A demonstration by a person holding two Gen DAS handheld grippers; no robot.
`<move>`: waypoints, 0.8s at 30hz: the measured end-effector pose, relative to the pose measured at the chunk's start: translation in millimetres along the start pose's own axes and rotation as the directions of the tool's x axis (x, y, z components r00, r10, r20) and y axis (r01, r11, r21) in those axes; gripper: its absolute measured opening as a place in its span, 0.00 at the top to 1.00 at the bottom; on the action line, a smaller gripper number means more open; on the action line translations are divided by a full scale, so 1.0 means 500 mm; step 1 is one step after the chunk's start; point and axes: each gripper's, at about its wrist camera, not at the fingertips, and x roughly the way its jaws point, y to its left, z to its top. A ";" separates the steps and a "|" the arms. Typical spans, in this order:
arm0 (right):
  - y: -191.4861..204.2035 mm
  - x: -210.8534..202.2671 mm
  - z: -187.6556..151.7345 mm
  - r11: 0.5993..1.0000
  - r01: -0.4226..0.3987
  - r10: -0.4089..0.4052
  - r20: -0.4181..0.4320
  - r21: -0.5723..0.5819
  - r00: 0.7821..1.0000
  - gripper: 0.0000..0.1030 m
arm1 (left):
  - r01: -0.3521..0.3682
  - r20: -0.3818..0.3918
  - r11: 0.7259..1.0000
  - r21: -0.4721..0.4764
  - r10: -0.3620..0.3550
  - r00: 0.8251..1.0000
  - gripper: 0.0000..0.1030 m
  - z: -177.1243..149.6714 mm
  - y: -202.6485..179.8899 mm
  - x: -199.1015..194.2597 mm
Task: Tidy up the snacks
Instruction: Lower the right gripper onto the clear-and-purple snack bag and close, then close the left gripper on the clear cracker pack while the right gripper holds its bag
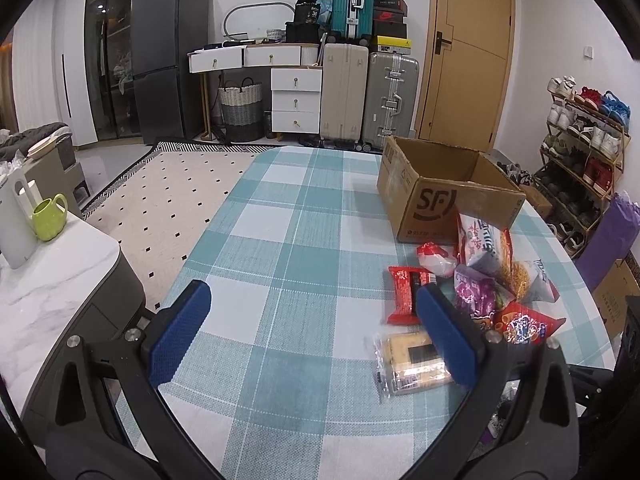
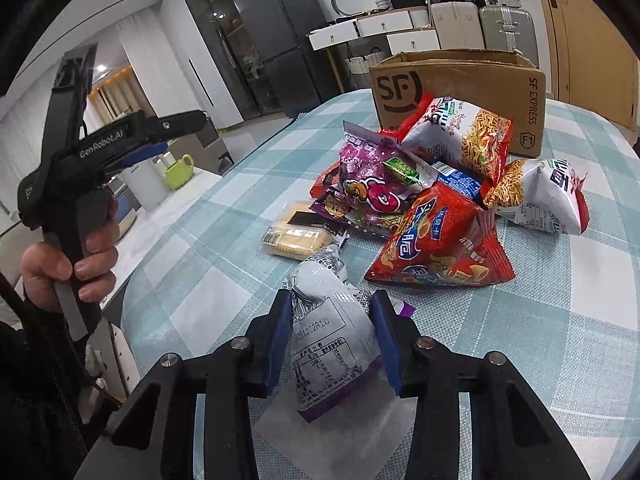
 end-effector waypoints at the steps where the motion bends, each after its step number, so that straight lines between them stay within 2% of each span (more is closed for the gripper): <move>1: -0.002 -0.003 -0.001 1.000 -0.005 0.005 0.004 0.005 1.000 0.61 | -0.002 -0.009 1.000 0.000 0.002 1.000 0.01 -0.001 0.000 0.004; 8: -0.019 -0.023 -0.005 0.997 -0.053 0.051 0.030 0.049 0.998 0.62 | 0.002 -0.056 1.000 0.017 -0.001 0.998 0.01 -0.012 -0.005 0.032; 13: -0.017 -0.039 -0.006 0.996 -0.068 0.065 0.054 0.053 0.996 0.62 | 0.024 -0.121 0.999 0.048 -0.018 0.992 0.01 -0.031 -0.025 0.068; 21: -0.014 -0.088 -0.026 0.998 -0.042 0.037 0.098 0.053 0.994 0.62 | 0.110 -0.235 0.992 0.060 -0.093 0.968 0.01 -0.067 -0.084 0.131; 24: -0.022 -0.108 -0.031 0.997 -0.041 0.033 0.121 0.065 0.992 0.62 | 0.116 -0.268 0.991 0.060 -0.096 0.959 0.01 -0.076 -0.103 0.155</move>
